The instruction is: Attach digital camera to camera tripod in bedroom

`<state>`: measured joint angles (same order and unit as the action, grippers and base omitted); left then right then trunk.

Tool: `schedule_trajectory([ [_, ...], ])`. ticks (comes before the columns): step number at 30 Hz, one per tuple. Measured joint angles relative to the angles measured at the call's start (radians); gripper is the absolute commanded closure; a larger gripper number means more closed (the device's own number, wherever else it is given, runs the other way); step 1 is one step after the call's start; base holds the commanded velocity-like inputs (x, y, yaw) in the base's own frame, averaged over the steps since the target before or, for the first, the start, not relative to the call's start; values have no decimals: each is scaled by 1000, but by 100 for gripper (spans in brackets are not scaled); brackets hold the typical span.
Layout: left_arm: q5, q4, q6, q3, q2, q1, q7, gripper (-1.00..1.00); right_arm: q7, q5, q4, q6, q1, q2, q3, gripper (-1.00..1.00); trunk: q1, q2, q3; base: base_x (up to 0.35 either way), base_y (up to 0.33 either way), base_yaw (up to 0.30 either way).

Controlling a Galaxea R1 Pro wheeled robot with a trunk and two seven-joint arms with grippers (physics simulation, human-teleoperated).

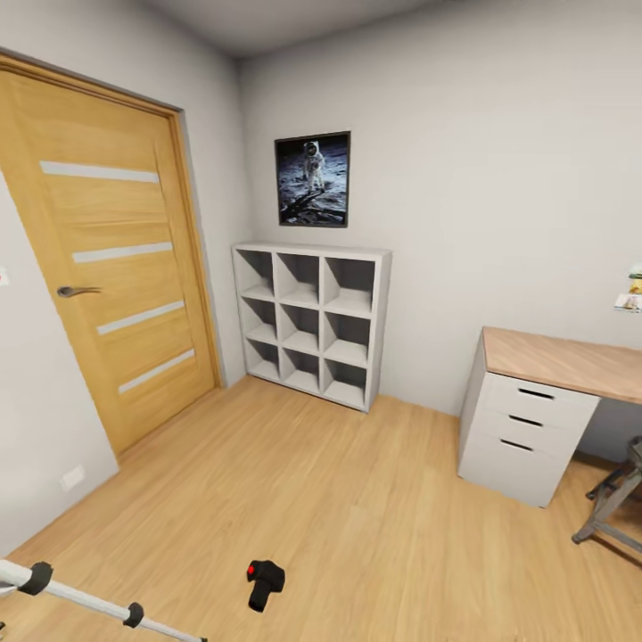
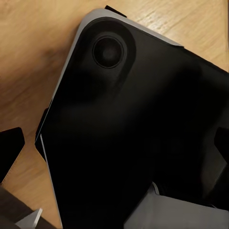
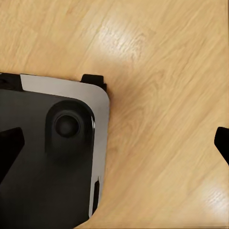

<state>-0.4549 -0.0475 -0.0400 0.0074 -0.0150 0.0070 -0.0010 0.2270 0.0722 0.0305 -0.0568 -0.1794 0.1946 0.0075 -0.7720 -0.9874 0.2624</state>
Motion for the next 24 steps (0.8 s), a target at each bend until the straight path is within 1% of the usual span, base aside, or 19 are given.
schedule_trajectory([
  [9, 6, 0, 0, -1, 0, 0, 0, -100, 0, 1, 0, 0, 0, 0, 0, -100, 0, 0, 0, 32, 0, -289],
  [24, 7, 0, 0, -4, 0, 0, 0, -100, 2, 2, 0, 0, 0, 0, 0, -100, 0, 0, 0, 153, 0, -278],
])
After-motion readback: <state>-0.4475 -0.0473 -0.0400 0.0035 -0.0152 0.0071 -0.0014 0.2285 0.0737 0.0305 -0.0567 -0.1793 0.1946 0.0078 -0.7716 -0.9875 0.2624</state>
